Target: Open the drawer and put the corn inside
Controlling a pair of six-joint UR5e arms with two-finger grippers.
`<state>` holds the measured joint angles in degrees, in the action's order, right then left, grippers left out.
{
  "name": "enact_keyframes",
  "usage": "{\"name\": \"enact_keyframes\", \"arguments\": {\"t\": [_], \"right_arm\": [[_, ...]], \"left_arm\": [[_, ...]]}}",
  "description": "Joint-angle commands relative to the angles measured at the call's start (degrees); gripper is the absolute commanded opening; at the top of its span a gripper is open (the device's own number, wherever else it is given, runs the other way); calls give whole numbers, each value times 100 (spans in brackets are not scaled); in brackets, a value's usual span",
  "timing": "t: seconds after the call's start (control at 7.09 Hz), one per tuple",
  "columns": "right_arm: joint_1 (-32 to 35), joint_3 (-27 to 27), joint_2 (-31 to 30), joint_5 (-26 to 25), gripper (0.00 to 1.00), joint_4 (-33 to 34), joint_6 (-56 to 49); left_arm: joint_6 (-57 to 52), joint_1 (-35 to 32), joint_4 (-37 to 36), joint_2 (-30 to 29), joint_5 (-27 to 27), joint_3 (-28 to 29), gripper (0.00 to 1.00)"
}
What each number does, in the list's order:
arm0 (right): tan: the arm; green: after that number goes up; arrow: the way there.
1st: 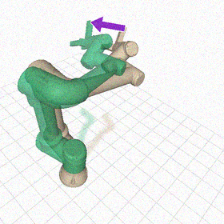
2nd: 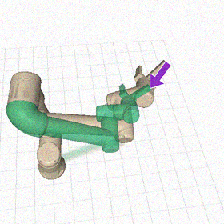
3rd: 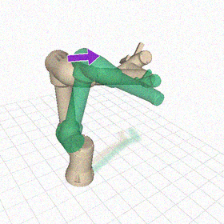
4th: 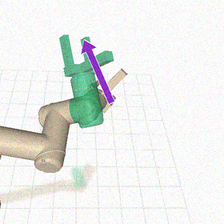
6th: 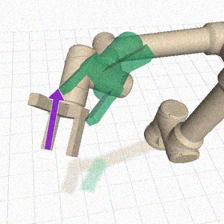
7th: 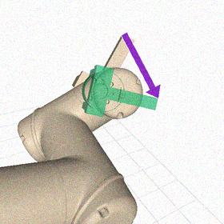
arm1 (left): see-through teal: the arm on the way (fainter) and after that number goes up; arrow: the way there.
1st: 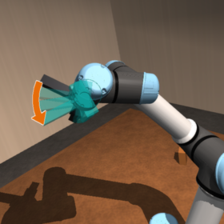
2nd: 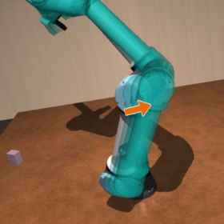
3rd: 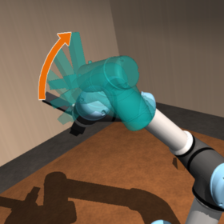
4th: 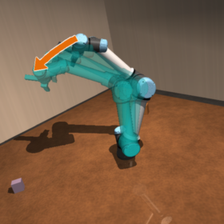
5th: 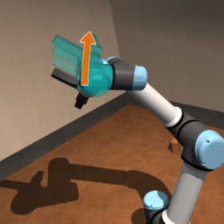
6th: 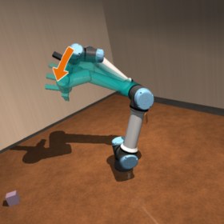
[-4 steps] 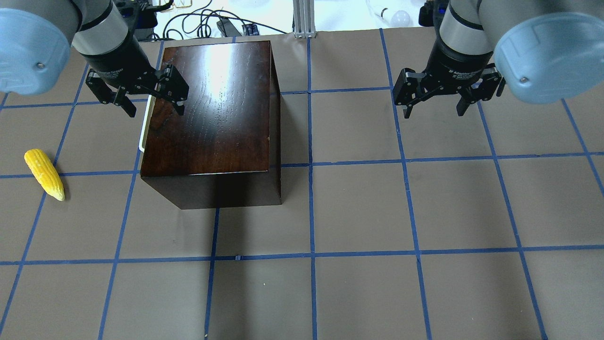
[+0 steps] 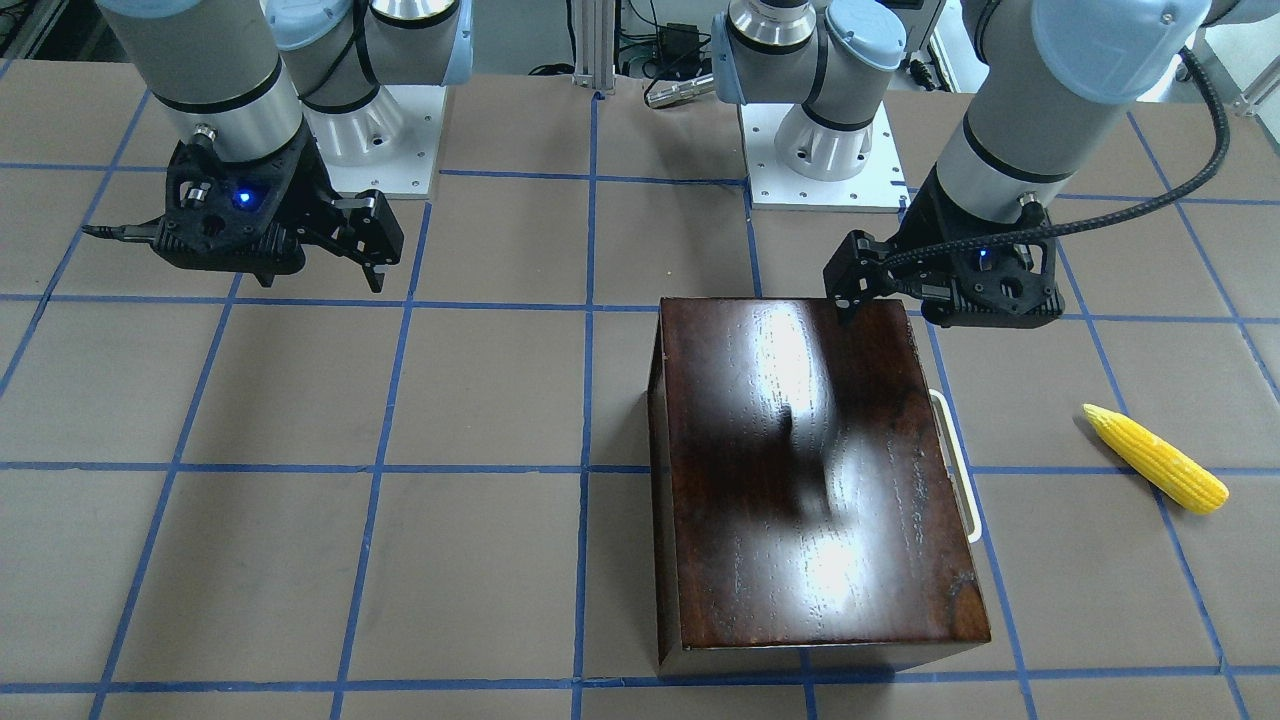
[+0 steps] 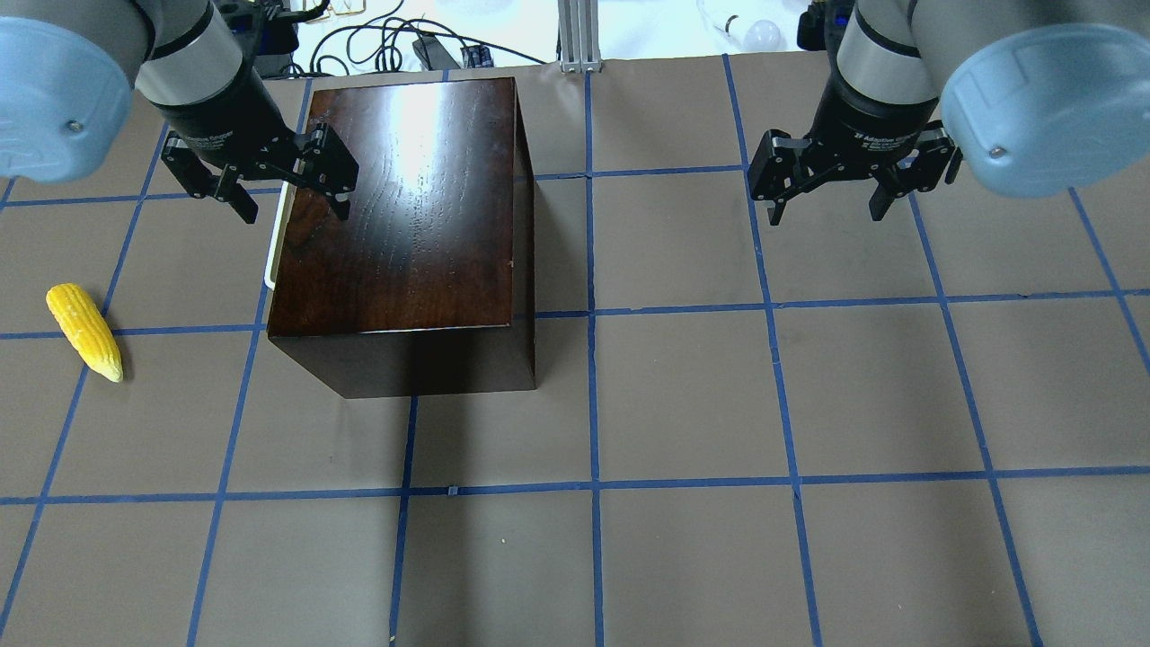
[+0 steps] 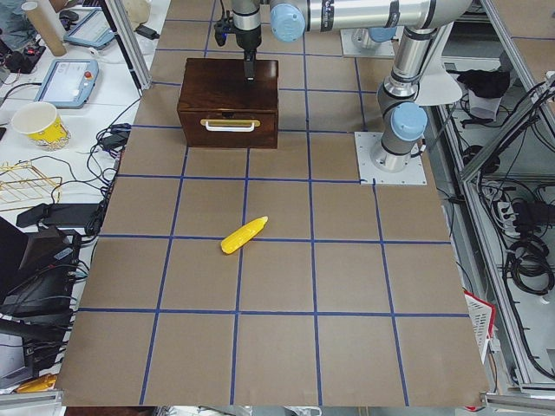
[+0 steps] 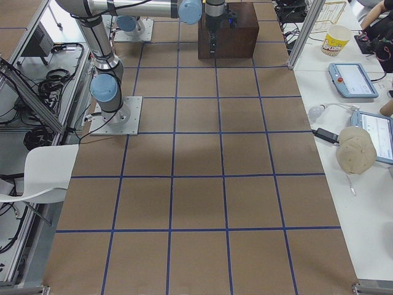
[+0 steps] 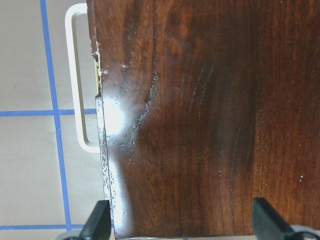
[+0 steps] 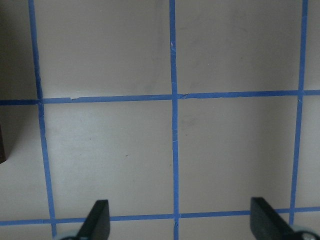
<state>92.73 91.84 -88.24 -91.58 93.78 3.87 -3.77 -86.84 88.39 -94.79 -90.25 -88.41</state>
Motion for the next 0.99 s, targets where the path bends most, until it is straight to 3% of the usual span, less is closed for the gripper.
{"name": "enact_keyframes", "arguments": {"t": [0.0,0.85], "right_arm": [[0,0,-9,0,100,0,0],[0,0,0,0,100,0,0]], "left_arm": [[-1,36,-181,-91,-10,17,100],[-10,27,-173,14,42,0,100]]}}
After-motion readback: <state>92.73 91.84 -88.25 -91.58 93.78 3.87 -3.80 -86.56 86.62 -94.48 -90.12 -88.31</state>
